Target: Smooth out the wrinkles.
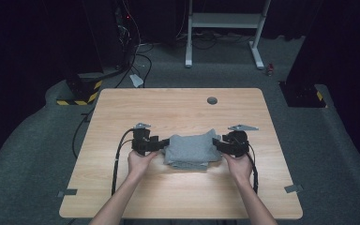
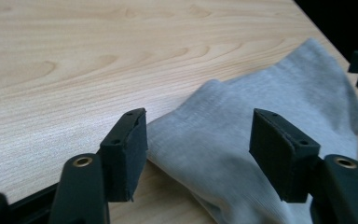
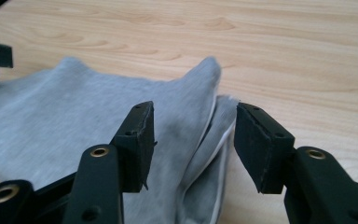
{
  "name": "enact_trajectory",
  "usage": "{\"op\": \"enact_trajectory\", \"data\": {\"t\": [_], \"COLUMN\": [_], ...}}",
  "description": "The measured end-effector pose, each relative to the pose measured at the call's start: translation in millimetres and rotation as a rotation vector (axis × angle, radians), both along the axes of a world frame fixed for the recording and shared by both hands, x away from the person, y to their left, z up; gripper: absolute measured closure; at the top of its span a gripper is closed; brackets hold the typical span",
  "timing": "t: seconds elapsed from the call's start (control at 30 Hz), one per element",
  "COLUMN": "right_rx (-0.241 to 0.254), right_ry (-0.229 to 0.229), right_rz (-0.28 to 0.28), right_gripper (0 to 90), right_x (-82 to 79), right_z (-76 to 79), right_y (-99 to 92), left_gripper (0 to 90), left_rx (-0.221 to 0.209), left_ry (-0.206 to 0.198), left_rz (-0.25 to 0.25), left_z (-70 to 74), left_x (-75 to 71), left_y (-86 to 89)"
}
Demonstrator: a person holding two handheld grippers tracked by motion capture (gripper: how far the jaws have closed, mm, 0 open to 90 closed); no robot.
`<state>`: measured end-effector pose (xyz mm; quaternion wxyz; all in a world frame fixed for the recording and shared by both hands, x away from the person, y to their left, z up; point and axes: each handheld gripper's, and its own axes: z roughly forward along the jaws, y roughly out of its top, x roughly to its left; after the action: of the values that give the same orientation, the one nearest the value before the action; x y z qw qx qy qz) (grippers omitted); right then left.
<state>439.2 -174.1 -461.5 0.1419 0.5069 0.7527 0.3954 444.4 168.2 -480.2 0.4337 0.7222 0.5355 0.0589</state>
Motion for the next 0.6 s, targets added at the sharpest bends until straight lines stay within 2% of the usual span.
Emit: {"op": "enact_trajectory", "data": {"t": [0.13, 0.2, 0.33, 0.4, 0.47, 0.6], "right_rx": [-0.018, -0.028, -0.036, -0.041, -0.044, -0.055], "right_ry": [0.025, 0.048, 0.063, 0.076, 0.083, 0.057], "right_rz": [-0.031, -0.035, -0.025, -0.015, -0.005, 0.017], "right_gripper": [46.7, 47.1, 57.4, 66.9, 73.9, 79.0], "right_x": [11.9, 17.0, 22.1, 23.7, 24.2, 21.0], "right_z": [-0.3, -2.1, -5.0, -6.9, -7.8, -6.7], "right_y": [3.5, 4.3, 6.6, 8.0, 8.1, 9.1], "left_gripper": [35.5, 35.1, 35.6, 38.7, 44.6, 63.8], "left_rx": [0.006, -0.007, -0.003, -0.005, -0.025, -0.025], "left_ry": [0.047, 0.077, 0.112, 0.117, 0.120, 0.114], "left_rz": [0.007, 0.030, 0.033, 0.033, 0.033, 0.014], "left_z": [-5.0, -9.1, -15.6, -16.5, -16.3, -15.6], "left_x": [10.2, 14.0, 17.4, 18.0, 18.2, 17.8], "left_y": [-5.1, -7.0, -10.4, -11.2, -11.4, -10.1]}}
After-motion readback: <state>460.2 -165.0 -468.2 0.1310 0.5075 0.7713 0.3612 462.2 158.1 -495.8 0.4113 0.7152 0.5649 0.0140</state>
